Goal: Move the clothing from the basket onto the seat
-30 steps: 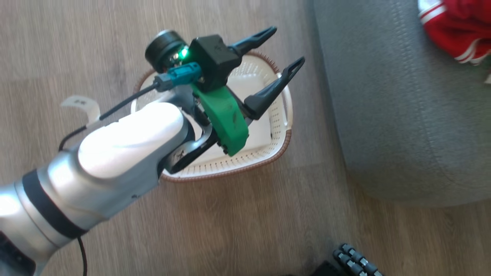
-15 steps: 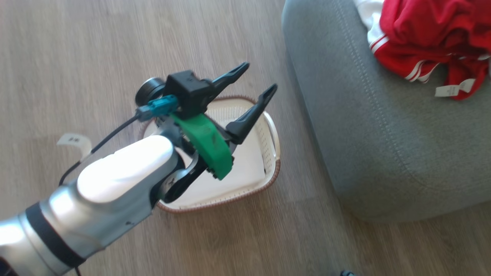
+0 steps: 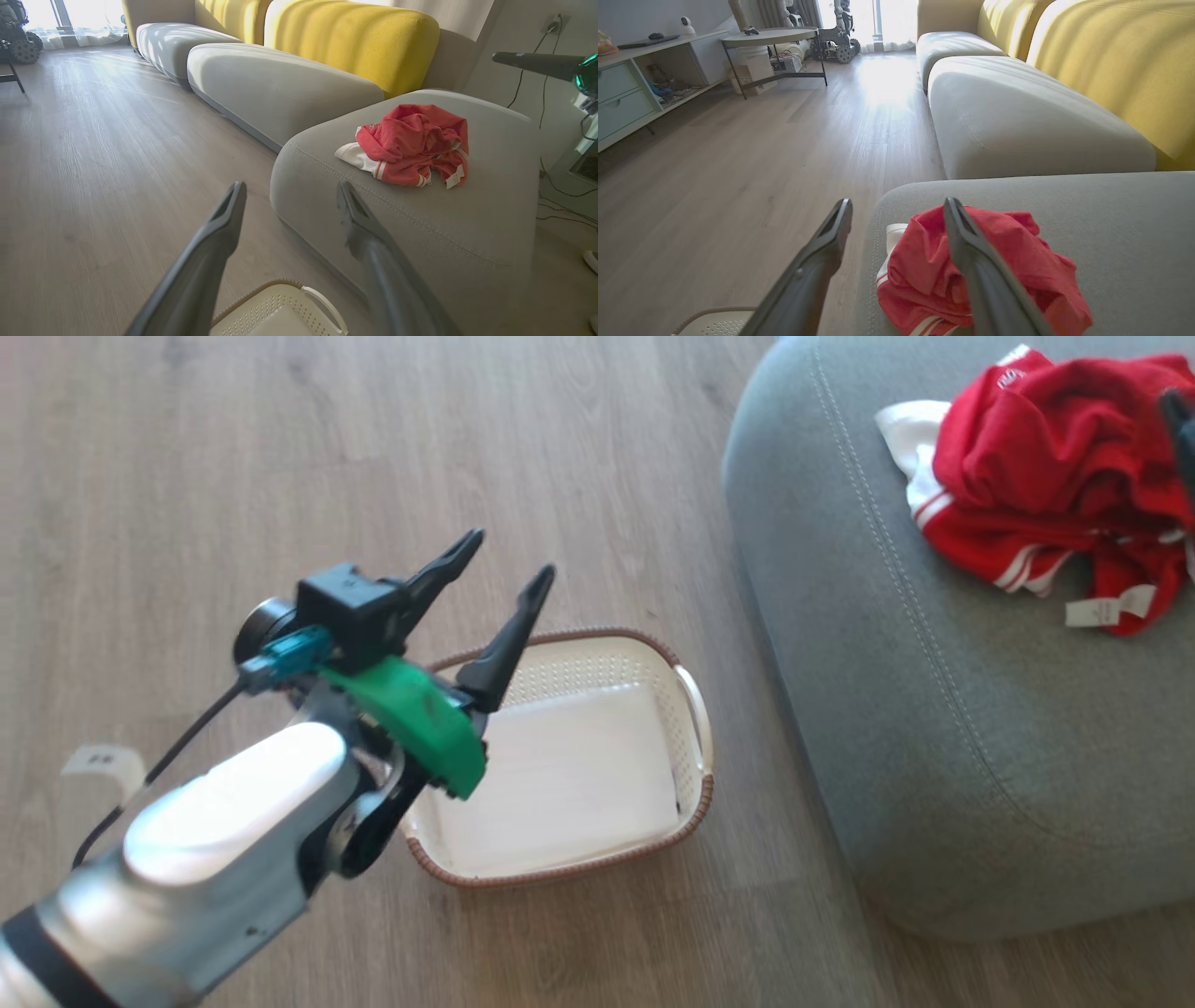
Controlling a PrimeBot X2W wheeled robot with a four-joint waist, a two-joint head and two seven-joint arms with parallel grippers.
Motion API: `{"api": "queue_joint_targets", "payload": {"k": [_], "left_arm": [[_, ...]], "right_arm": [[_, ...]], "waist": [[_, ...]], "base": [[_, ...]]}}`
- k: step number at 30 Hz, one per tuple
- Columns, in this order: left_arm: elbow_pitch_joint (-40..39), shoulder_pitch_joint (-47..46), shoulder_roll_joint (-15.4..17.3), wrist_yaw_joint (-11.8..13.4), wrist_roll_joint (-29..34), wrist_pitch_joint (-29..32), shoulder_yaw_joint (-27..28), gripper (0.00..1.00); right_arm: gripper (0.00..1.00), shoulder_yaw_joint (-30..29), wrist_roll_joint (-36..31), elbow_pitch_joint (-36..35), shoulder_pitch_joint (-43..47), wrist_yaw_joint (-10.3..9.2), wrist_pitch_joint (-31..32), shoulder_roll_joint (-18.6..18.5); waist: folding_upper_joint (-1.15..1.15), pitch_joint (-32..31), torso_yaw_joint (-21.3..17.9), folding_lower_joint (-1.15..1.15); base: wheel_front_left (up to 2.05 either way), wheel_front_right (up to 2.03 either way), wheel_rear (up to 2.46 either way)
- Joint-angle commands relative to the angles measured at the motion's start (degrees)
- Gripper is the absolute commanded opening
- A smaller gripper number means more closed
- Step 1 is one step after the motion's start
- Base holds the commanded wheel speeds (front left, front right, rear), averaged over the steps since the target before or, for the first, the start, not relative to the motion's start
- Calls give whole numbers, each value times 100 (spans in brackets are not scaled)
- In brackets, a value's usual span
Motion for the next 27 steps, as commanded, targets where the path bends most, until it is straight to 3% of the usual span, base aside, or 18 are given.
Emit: {"api": "queue_joint_targets", "payload": {"k": [1, 10, 19, 27], "left_arm": [[-152, -86, 254, 48, -57, -81, 384, 100], [-298, 552, 405, 178, 70, -109, 997, 100], [-385, 1499, 389, 344, 396, -111, 1928, 100], [-480, 2369, 301, 415, 668, -111, 2555, 100]], "right_arm": [[100, -62, -64, -276, 192, 41, -119, -107], [100, -409, -472, -866, 1006, 41, -471, 282], [100, -840, -1031, -1358, 1994, 41, -892, 1043], [100, -885, -1435, -1575, 2704, 41, -1074, 1643]], "waist": [[0, -97, 103, 0], [0, -351, 377, 0], [0, -687, 688, 0], [0, -961, 906, 0]], "base": [[0, 0, 0], [0, 0, 0], [0, 0, 0], [0, 0, 0]]}}
